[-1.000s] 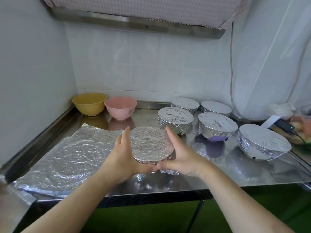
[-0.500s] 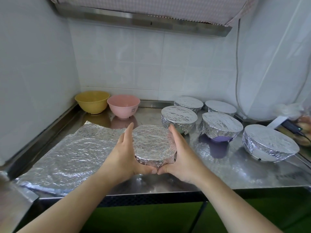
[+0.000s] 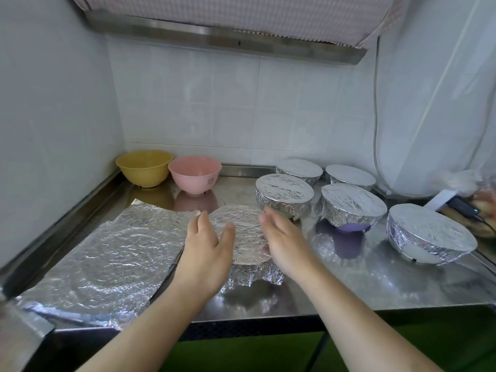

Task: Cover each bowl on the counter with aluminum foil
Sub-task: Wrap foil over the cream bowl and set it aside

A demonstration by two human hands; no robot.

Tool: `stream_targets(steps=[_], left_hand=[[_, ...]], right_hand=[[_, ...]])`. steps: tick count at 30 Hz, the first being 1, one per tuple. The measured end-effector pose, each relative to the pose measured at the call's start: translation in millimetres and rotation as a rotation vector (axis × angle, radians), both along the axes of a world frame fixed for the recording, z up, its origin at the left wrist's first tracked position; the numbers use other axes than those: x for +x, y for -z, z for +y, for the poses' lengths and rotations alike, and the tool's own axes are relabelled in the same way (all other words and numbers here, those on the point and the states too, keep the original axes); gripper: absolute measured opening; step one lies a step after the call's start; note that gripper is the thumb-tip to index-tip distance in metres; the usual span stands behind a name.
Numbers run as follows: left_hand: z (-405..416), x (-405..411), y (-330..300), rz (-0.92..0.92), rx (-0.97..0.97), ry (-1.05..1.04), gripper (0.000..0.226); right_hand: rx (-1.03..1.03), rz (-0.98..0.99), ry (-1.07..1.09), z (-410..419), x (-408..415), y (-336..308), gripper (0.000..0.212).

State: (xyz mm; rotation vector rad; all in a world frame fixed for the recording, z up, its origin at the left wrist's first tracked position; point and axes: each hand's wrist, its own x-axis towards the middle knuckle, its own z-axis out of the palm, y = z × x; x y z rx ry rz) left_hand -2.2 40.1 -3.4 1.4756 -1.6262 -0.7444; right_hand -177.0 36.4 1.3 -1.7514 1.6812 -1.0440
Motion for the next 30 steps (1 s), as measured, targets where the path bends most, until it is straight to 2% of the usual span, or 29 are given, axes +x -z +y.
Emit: stream_targets(steps=[3, 8, 11, 16, 19, 21, 24, 26, 28, 30], left_hand=[[3, -7, 3, 0.034, 0.050, -0.026, 0.078], [1, -5, 1, -0.038, 0.042, -0.012, 0.073], [-8, 0, -5, -0.195, 0.068, 0.025, 0.056], [-40, -2, -26, -0.424, -0.102, 0.140, 0.023], [-58, -7, -27, -0.578, -0.085, 0.246, 0.027], [-62, -9, -26, -0.647, -0.073, 0.286, 0.032], [-62, -10, -25, -0.656, -0.092, 0.292, 0.039], [-62, -11, -24, -0.644, -0.097, 0.286, 0.041], [-63, -12, -24, -0.649, -0.103, 0.282, 0.044], [-62, -14, -24, -0.657, -0.116, 0.274, 0.044]], right_hand=[[-0.032, -0.019, 0.039, -2, 3, 8, 0.057], [-0.049, 0.011, 0.053, -2, 1, 12, 0.055], [-0.046, 0.008, 0.059, -2, 1, 13, 0.055], [-0.018, 0.076, 0.047, -2, -1, 9, 0.055], [-0.008, 0.020, 0.020, -2, -7, 8, 0.052], [-0.013, -0.108, 0.040, -2, -14, 9, 0.048], [-0.072, -0.308, 0.213, -6, -21, 9, 0.036], [-0.111, -0.390, 0.292, -11, -21, 5, 0.041], [-0.112, -0.336, 0.251, -12, -16, -7, 0.053], [-0.065, -0.203, 0.146, -9, -6, -18, 0.052]])
